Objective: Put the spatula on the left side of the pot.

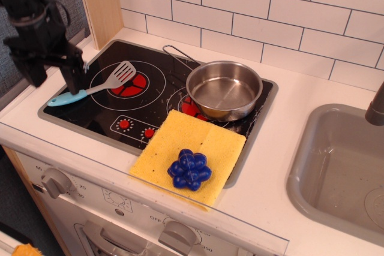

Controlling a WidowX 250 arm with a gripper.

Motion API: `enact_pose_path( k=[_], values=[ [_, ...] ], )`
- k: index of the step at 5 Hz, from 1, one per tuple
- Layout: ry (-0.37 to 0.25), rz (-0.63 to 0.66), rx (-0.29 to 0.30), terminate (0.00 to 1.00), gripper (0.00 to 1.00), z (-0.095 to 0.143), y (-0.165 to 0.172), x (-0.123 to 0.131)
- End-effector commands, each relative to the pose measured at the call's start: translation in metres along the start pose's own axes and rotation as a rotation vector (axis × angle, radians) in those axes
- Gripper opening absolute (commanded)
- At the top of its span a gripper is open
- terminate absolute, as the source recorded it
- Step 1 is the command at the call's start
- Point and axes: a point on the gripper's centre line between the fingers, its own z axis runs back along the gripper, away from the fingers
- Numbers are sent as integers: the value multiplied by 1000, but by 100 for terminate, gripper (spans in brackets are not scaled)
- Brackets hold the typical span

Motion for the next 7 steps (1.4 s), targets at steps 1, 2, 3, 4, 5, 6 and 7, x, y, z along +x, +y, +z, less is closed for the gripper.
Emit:
enact_pose_path(
  k=[1, 2, 3, 4, 5, 6, 7],
  values=[
    [18, -164, -67, 0, 100, -27, -5, 14],
    [52, -198, -105, 0, 100, -43, -13, 14],
    [53, -202, -116, 0, 100, -47, -19, 13],
    [42, -197, -99, 0, 0, -42, -24, 11],
    [38, -217, -70, 0, 0, -30, -30, 8],
    [39, -206, -49, 0, 0, -17, -39, -1],
    [1, -134, -11, 0, 0, 12, -42, 0]
  ],
)
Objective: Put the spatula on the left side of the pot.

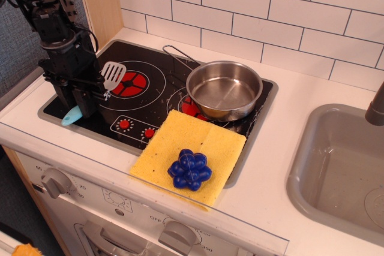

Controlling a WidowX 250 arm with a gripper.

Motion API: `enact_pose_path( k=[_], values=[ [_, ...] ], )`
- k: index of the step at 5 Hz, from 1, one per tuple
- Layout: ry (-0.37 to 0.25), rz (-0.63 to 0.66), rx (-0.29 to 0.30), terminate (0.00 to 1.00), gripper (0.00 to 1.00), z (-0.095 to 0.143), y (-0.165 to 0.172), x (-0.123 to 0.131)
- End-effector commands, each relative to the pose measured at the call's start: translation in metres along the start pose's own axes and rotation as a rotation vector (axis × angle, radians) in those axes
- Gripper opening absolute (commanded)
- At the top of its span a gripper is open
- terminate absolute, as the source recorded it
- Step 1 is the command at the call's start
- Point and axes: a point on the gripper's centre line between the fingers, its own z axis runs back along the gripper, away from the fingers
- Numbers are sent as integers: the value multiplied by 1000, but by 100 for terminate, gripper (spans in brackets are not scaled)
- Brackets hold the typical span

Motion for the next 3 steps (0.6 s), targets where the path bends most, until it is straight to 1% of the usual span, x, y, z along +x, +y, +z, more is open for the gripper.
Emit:
enact_pose_path(
  k=[1, 2, 3],
  values=[
    [-110, 97, 85, 0, 0, 66, -7, 17],
    [-85, 31, 36, 0, 0, 54, -29, 39],
    [-40, -18, 3, 0, 0, 32, -45, 48]
  ],
)
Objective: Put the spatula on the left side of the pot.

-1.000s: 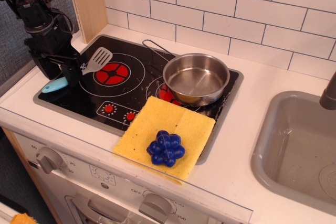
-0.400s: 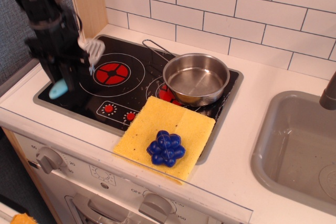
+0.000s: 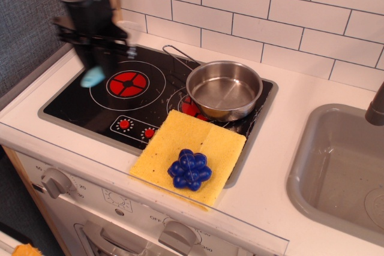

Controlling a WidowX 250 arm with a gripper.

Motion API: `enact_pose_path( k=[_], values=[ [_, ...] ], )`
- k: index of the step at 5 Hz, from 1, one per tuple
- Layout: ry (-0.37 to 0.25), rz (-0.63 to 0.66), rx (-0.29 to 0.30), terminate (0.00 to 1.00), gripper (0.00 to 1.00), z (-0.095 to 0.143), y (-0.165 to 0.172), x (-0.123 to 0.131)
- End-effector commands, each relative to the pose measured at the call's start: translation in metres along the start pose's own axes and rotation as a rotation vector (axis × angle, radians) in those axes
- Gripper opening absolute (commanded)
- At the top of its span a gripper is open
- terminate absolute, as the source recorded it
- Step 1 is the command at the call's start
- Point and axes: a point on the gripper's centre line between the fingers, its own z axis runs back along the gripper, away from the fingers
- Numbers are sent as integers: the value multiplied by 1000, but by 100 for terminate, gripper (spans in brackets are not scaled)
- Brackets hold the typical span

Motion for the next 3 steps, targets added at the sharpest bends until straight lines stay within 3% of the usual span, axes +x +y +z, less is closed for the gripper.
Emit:
enact_pose_path(
  k=[1, 3],
  values=[
    [73, -82, -32, 0, 0, -34, -29, 11],
    [120, -105, -54, 0, 0, -57, -43, 9]
  ],
)
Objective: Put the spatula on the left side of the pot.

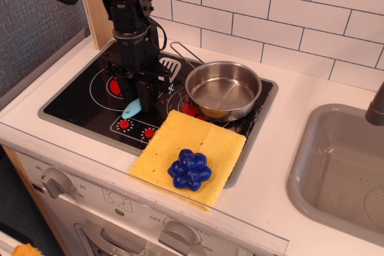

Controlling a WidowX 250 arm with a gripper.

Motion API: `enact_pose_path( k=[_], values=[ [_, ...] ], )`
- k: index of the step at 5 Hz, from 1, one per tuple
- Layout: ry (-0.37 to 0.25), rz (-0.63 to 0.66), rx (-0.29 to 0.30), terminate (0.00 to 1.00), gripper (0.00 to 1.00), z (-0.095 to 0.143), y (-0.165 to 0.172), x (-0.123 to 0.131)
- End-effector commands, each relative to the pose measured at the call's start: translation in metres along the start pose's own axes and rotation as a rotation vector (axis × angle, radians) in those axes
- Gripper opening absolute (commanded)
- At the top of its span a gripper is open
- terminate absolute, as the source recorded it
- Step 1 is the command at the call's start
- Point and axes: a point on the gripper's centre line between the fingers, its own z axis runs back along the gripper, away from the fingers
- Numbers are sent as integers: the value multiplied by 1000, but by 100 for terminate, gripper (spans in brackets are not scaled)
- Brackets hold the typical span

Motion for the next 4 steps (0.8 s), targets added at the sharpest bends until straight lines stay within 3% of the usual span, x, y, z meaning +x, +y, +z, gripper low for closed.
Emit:
enact_pose_path(
  k=[1, 3, 4],
  values=[
    [-6, -78, -8, 0, 0, -5, -17, 22],
    [-30, -113, -10, 0, 0, 1, -25, 37],
    [-30, -88, 6, 0, 100, 5, -28, 33]
  ],
)
